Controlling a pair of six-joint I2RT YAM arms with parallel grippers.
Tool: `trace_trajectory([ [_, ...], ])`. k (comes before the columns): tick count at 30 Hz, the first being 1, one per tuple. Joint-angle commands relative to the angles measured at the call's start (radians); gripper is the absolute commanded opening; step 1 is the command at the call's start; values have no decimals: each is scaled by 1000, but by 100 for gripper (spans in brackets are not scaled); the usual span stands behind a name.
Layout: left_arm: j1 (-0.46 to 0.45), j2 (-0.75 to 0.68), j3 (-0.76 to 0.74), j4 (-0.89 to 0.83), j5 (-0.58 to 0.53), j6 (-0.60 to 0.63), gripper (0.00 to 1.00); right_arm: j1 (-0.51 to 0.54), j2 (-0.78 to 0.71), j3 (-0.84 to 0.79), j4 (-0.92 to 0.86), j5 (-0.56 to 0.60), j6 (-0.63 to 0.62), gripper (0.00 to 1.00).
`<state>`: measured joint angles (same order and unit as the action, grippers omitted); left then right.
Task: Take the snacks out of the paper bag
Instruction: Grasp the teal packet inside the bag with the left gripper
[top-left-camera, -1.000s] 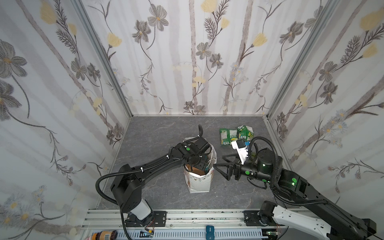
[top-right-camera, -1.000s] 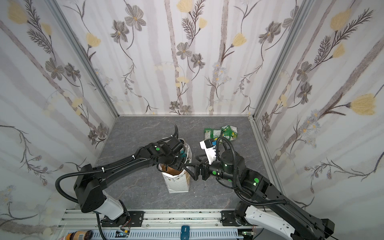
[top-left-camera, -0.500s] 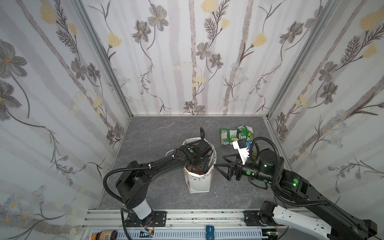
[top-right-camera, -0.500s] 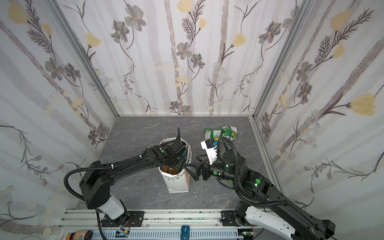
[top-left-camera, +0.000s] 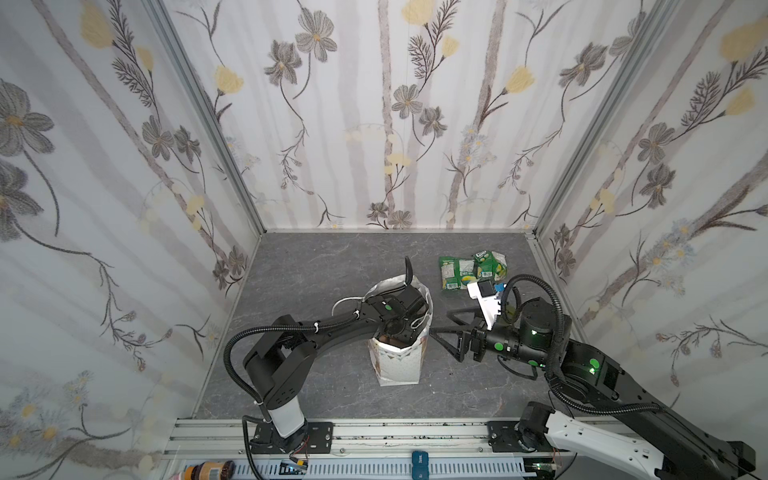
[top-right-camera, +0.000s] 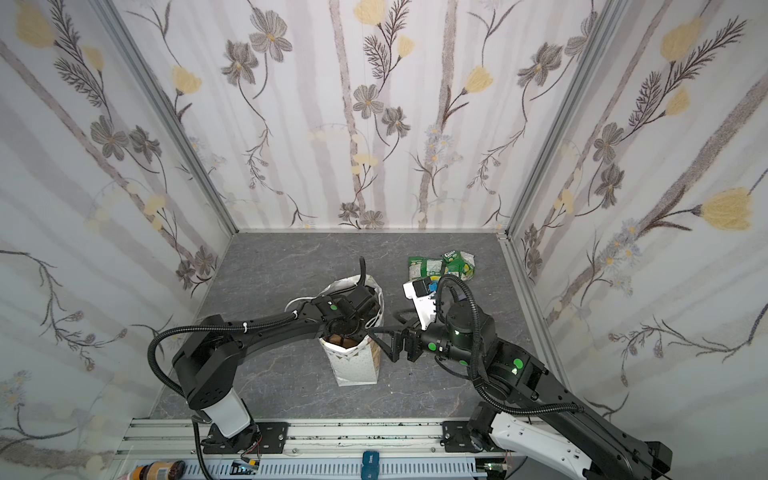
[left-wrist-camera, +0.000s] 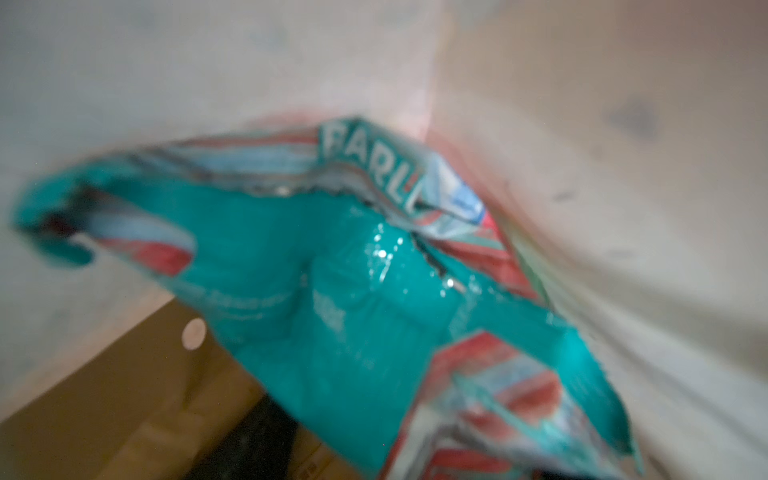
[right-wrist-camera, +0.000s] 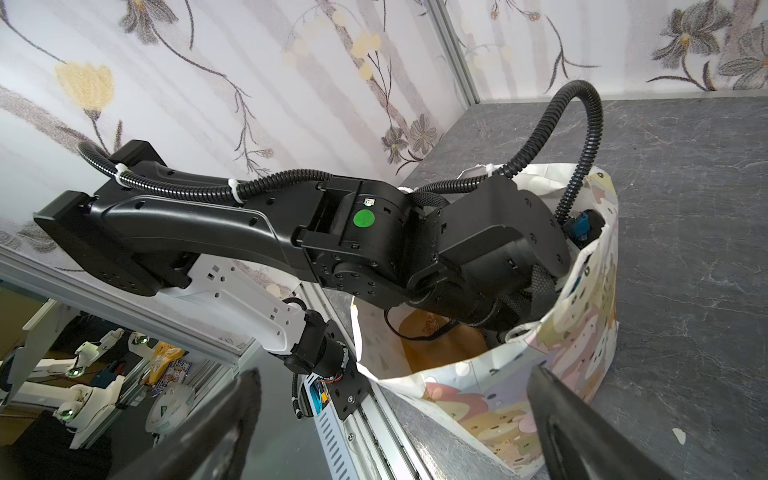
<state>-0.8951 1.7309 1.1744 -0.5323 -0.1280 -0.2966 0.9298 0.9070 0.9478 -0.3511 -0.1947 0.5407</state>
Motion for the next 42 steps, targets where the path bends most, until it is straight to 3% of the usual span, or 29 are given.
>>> trace_trajectory([
  [1,2,21,-18,-80,-2,-43,61,1,-2,-1,11,20,-5,100],
  [20,2,-49,-8,-90,-5,-58,1,0,7,-7,9,44,7,100],
  [42,-1,-131,75,-167,-51,-46,0,-3,69,-73,60,130,73,100],
])
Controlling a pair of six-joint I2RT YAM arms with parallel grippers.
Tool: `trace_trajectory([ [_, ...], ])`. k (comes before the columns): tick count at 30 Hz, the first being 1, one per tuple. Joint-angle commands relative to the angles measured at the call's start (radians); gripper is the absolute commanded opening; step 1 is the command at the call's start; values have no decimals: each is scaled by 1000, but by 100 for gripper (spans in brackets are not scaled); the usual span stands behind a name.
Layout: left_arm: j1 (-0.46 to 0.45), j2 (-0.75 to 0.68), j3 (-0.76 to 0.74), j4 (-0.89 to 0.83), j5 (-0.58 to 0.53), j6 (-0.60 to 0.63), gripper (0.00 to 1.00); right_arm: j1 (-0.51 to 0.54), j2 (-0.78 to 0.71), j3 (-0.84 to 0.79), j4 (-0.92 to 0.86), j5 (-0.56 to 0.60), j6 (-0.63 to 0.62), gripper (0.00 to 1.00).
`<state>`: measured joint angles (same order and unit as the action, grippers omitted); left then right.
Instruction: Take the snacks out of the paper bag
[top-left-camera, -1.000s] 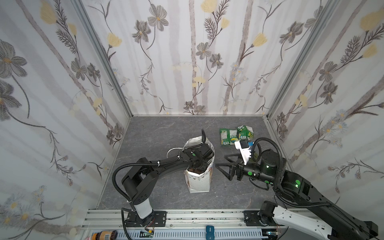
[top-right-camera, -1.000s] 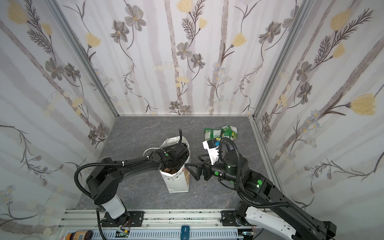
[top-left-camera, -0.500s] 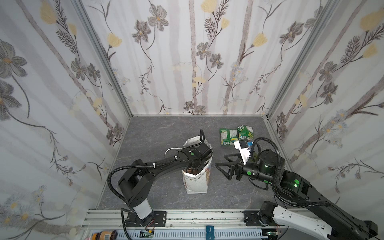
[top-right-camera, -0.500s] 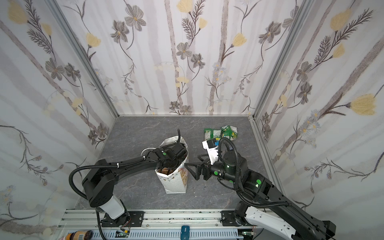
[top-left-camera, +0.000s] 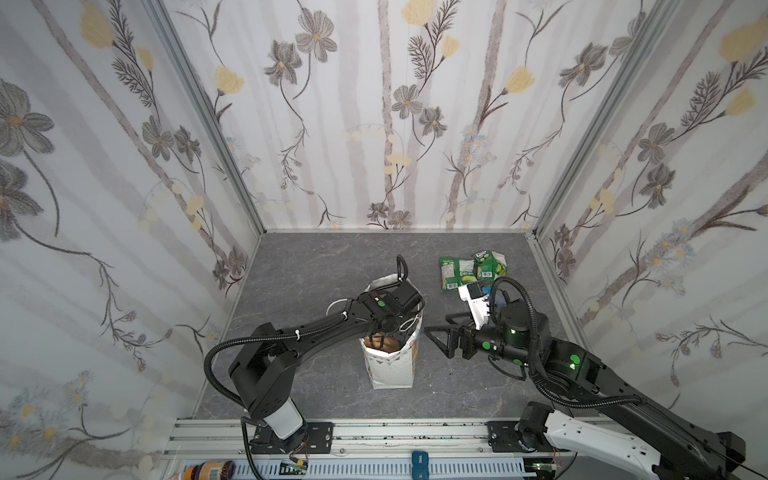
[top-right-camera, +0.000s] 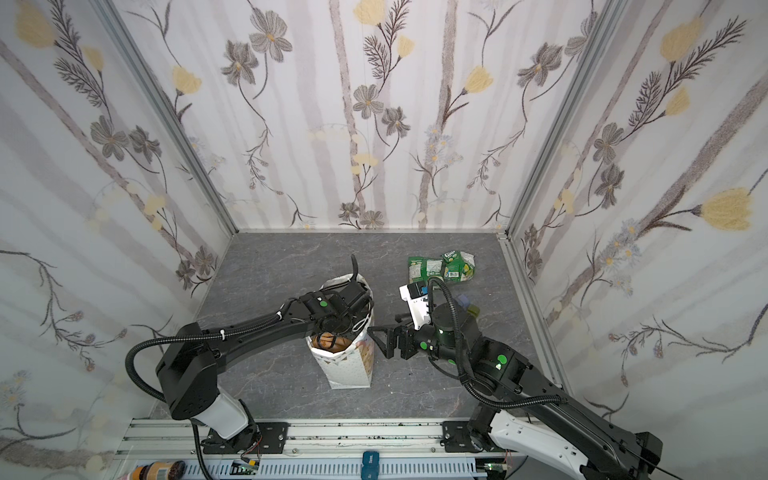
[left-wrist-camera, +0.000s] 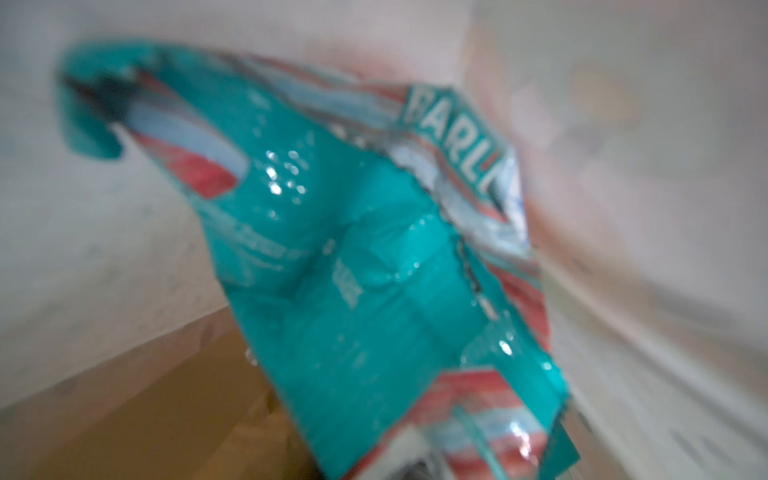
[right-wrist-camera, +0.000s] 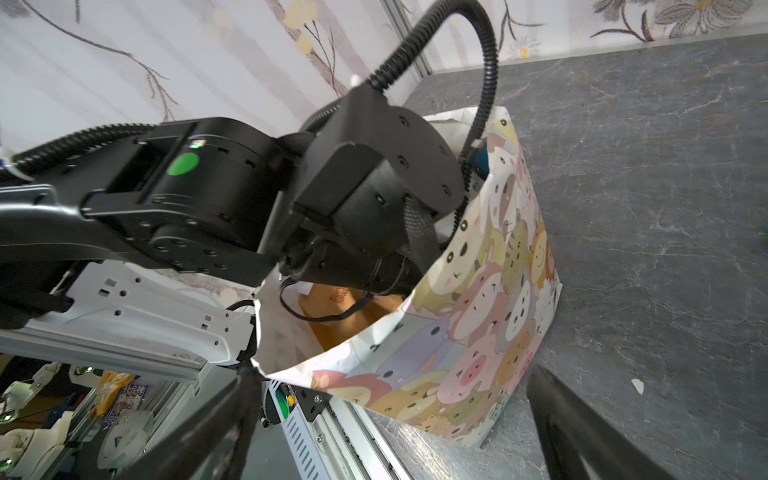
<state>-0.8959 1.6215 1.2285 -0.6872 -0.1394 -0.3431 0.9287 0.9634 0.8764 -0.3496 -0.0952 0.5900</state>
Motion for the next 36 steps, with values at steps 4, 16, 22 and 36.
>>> trace_trajectory([
  [4,-1,-44,48,-44,-59,15,0,-10,45,-2,61,46,37,100],
  [16,0,-76,82,-56,-71,36,0,-39,56,-45,112,15,81,100],
  [22,-3,-44,69,-22,-49,19,0,-39,81,-92,275,-83,170,100],
  [36,-8,-73,124,-65,-83,42,0,-40,158,-120,240,-63,157,100],
])
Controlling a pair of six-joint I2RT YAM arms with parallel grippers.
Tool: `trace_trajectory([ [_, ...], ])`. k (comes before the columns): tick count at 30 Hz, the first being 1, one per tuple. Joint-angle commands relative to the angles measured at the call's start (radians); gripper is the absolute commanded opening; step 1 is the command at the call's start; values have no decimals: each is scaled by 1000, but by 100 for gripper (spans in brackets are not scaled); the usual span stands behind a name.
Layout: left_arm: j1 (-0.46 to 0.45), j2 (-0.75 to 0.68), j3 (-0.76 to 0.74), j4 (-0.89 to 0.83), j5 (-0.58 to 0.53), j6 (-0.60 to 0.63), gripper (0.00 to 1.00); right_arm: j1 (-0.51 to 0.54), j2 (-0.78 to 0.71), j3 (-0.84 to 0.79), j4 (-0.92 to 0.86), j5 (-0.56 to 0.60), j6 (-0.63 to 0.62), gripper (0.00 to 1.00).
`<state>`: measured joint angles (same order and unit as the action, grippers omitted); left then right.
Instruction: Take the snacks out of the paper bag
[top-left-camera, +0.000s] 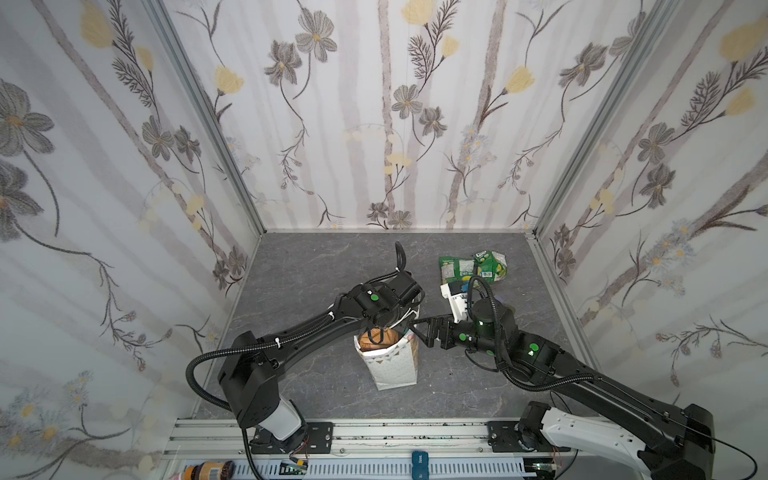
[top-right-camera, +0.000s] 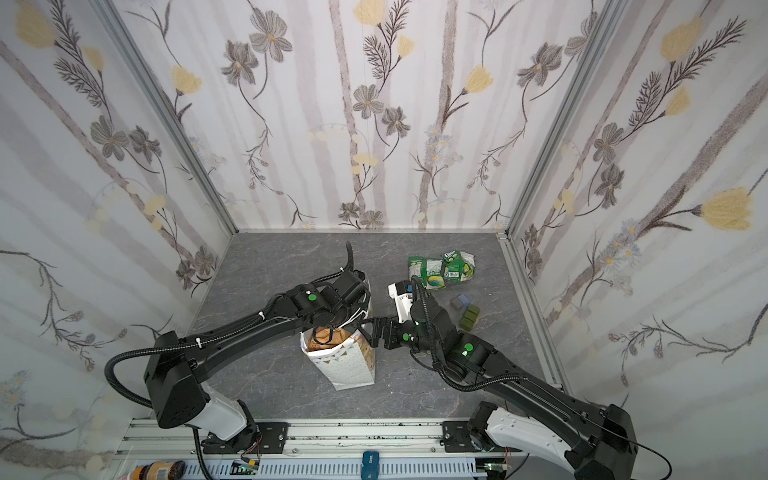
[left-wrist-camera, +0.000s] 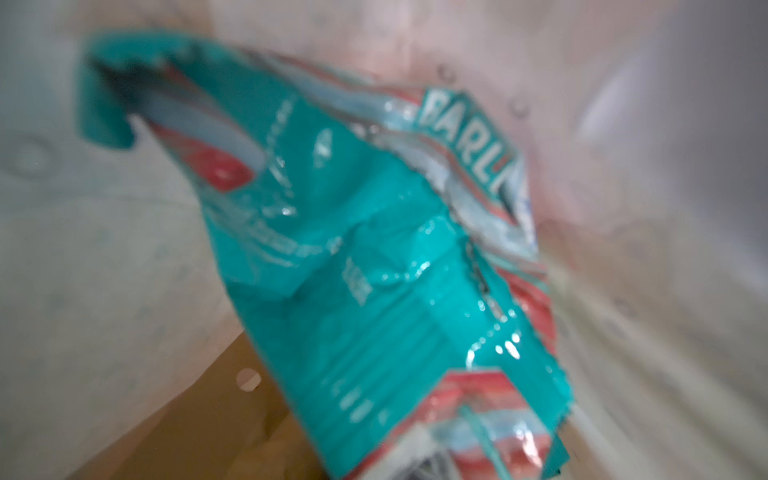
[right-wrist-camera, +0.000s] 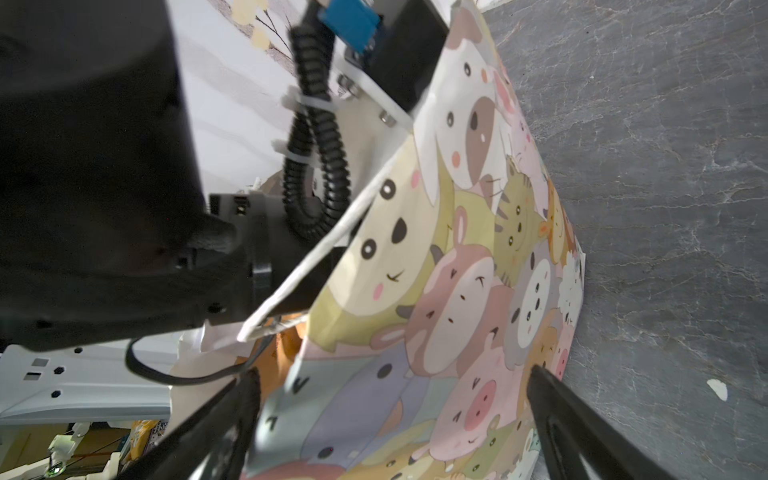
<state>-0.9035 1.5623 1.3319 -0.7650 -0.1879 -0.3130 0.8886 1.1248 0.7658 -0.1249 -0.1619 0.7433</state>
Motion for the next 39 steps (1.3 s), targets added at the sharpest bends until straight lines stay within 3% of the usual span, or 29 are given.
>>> trace_trajectory([
  [1,-1,-15,24,11,-33,15,0,-4,-6,-8,11,6,5,100],
  [17,0,-46,115,-58,-48,61,0,-31,-65,-87,-8,23,35,100],
  [26,-30,-105,84,43,45,161,0,-34,-70,-74,16,-13,61,100],
  [34,-69,-88,90,18,-77,213,0,-44,-95,-59,38,-5,98,100],
  [39,-72,-104,60,54,-76,227,0,-53,-117,-68,34,13,105,100],
])
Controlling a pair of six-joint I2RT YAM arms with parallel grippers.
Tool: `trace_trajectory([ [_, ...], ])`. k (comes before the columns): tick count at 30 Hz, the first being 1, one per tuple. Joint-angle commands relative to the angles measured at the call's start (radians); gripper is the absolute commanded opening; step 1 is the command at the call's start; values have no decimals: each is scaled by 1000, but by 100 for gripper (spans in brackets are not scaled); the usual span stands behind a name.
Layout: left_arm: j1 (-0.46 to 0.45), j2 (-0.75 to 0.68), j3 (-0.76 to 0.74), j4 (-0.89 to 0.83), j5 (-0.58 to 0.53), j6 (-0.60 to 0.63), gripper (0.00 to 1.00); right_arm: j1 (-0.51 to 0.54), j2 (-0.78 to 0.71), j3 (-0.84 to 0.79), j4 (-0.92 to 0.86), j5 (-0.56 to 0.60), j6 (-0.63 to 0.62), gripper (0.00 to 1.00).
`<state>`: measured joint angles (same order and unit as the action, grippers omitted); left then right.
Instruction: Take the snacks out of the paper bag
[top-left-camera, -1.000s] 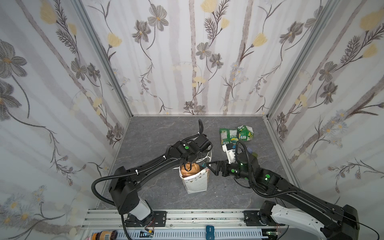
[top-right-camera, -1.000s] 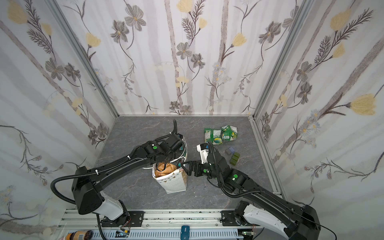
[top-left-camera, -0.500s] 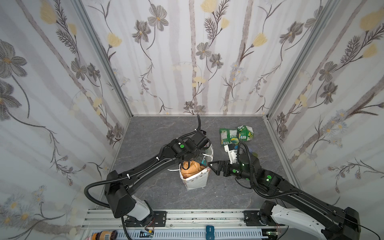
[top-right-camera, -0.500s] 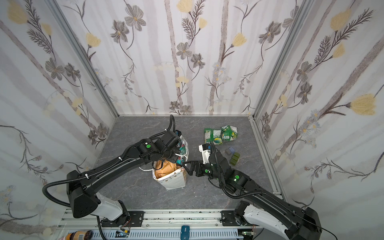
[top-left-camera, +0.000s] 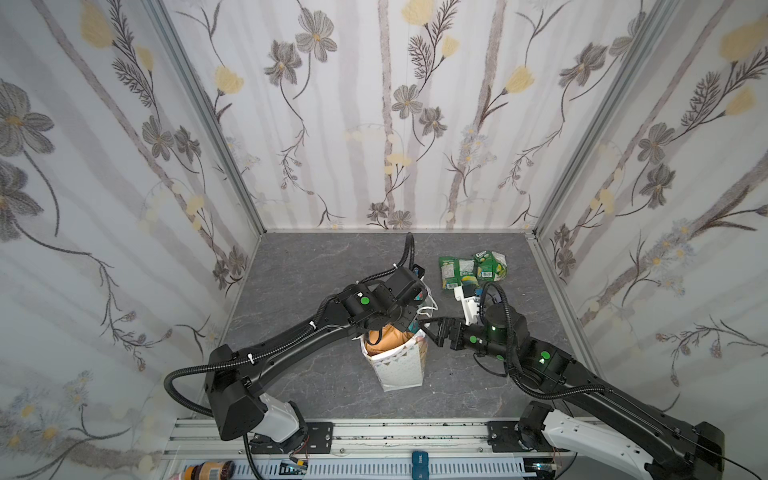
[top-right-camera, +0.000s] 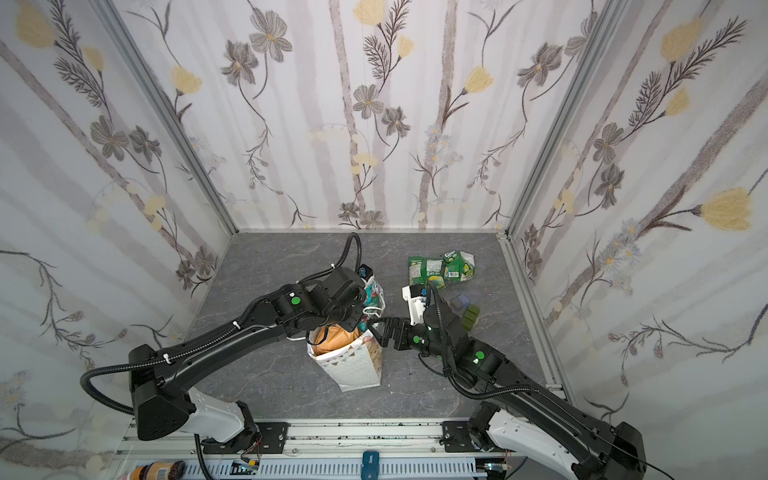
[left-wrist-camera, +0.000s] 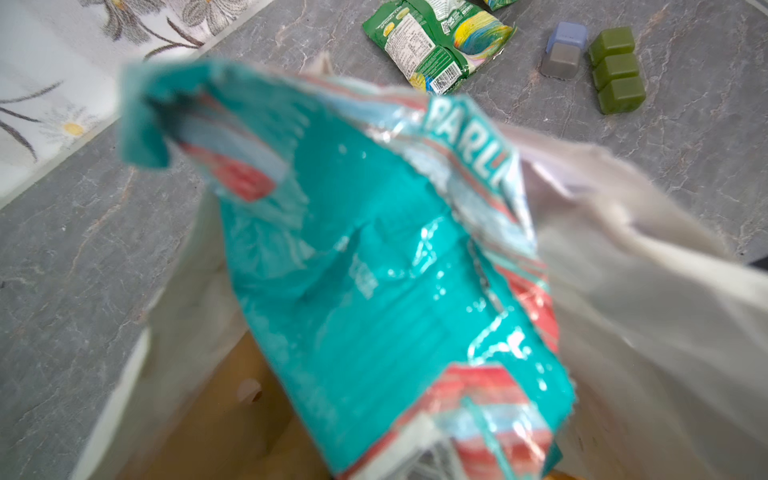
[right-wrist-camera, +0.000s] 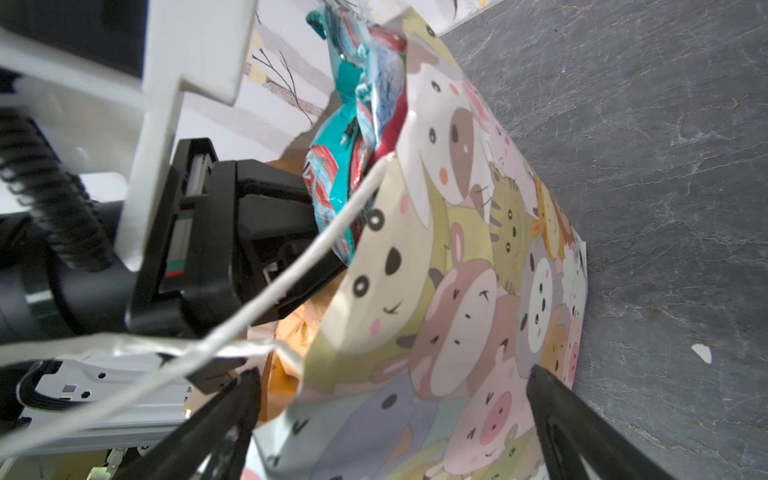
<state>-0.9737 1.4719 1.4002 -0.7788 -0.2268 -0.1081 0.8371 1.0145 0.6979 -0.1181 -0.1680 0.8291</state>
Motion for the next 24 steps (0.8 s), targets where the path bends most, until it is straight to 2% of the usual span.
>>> trace_trajectory([
  [1,-2,-16,-10,74,-37,21,2,-2,-7,0,26,16,19,100],
  [8,-2,-24,-25,121,-38,21,17,-2,-2,0,26,-7,19,100],
  [15,-2,-40,-75,249,23,22,31,-1,-4,0,23,-11,19,100],
  [21,-2,-27,-72,250,27,22,29,-1,-17,-5,21,-9,19,100],
  [24,-1,-30,-88,273,34,23,22,-1,-18,-6,21,-7,19,100],
])
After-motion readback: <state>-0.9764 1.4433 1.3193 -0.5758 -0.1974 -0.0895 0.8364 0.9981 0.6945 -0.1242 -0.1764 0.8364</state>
